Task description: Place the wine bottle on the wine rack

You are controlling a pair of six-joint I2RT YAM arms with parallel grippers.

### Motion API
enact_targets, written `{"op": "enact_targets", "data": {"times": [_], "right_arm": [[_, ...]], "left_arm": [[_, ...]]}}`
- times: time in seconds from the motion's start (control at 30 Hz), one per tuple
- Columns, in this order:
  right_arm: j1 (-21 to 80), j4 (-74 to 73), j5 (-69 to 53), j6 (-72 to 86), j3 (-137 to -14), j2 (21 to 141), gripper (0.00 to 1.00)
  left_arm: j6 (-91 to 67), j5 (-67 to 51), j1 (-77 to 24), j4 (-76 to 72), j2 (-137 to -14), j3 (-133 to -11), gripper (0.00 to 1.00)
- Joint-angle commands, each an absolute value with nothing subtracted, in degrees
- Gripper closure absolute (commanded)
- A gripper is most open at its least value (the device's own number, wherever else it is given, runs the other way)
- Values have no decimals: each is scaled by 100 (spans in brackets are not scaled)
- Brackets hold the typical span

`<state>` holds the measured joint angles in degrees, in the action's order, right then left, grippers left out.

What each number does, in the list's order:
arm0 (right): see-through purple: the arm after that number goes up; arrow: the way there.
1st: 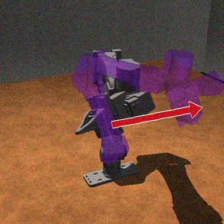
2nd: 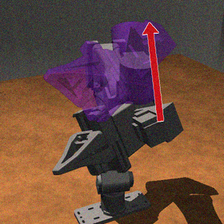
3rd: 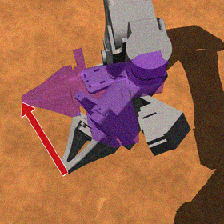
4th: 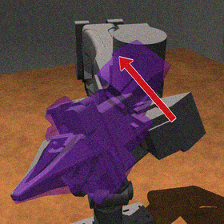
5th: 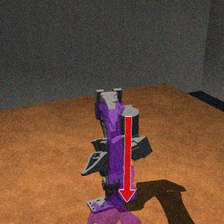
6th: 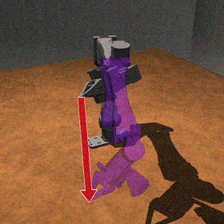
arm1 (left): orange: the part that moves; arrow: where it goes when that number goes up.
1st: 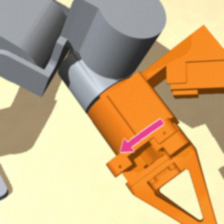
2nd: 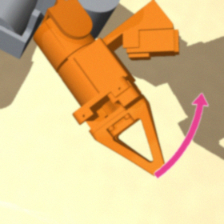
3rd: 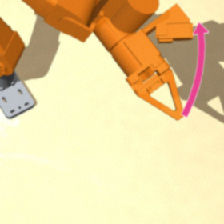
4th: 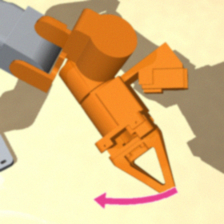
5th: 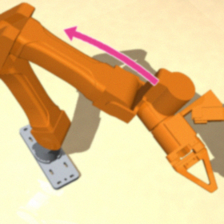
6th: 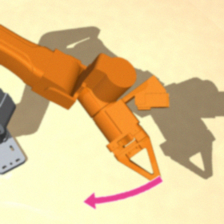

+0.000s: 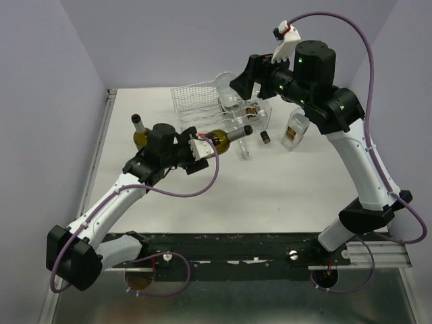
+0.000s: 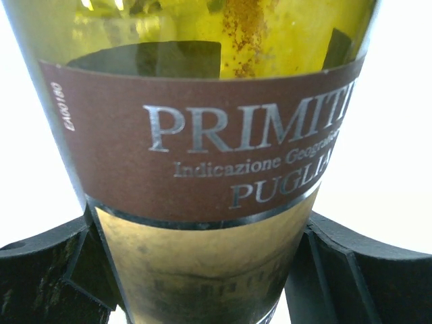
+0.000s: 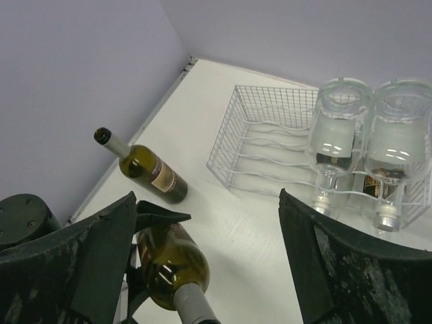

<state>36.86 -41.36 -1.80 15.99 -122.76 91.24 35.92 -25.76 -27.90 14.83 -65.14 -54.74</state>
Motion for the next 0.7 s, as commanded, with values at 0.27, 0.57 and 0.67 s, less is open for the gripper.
{"op": "enact_targets", "data": {"times": [0.27,0.57,0.67], "right_arm": [[3577,-6161,-1116,1266,-12305,9492,8],[3577,-6705,-1371,1029,-12375,9598,6],[3577,-6907,-1476,897,-12358,9624,5]], "left_arm": [[4966,-2101,-3076,905,-6389,-5396,100],[5308,-1960,-3208,1028,-6477,-5361,100],[5431,-1899,-3243,985,-6469,-5309,100]]}}
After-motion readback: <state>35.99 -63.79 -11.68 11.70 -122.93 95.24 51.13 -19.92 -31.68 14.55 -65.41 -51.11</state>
